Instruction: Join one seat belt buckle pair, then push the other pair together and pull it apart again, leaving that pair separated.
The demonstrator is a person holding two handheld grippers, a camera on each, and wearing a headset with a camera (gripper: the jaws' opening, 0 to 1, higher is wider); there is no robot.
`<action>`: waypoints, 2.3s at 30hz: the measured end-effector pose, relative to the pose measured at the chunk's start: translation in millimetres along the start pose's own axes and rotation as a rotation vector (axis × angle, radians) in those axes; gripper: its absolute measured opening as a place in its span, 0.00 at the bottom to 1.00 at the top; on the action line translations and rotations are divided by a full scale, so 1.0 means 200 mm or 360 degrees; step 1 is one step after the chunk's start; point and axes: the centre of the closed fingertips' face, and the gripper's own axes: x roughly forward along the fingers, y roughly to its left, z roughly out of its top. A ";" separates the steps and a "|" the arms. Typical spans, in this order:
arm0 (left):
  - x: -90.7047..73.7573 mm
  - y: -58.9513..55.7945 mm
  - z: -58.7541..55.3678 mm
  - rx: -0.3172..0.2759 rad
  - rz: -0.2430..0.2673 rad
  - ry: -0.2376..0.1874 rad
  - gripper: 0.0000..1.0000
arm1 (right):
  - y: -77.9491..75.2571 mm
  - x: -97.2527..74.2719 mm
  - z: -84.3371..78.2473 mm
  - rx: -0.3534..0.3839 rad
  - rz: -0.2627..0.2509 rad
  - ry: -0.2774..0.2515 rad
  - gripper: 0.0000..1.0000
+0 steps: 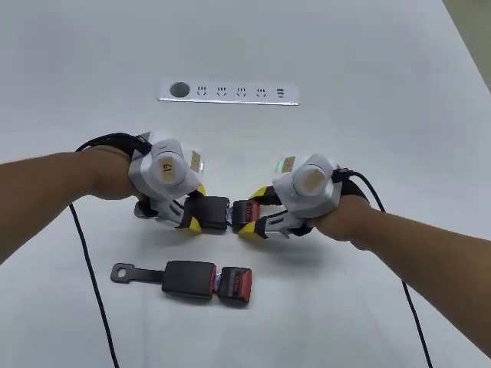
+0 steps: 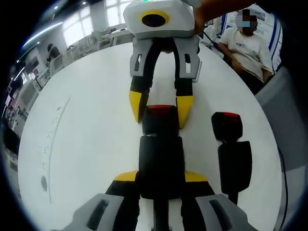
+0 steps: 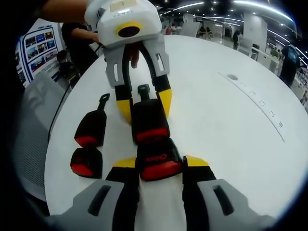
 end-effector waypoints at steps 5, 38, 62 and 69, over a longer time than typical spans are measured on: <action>0.00 -0.01 0.00 -0.0007 0.0003 -0.0019 0.33 | 0.02 0.00 0.01 -0.0002 -0.0014 0.0038 0.33; -0.01 -0.02 -0.01 -0.0071 0.0039 0.0018 0.34 | 0.02 -0.01 0.00 -0.0071 -0.0002 0.0100 0.34; -0.02 -0.03 -0.01 -0.0092 0.0048 0.0019 0.34 | -0.05 -0.16 -0.16 -0.0079 -0.0047 0.0057 0.34; -0.02 -0.02 -0.01 -0.0085 0.0039 0.0023 0.34 | -0.08 -0.22 -0.25 -0.0060 -0.0061 0.0049 0.34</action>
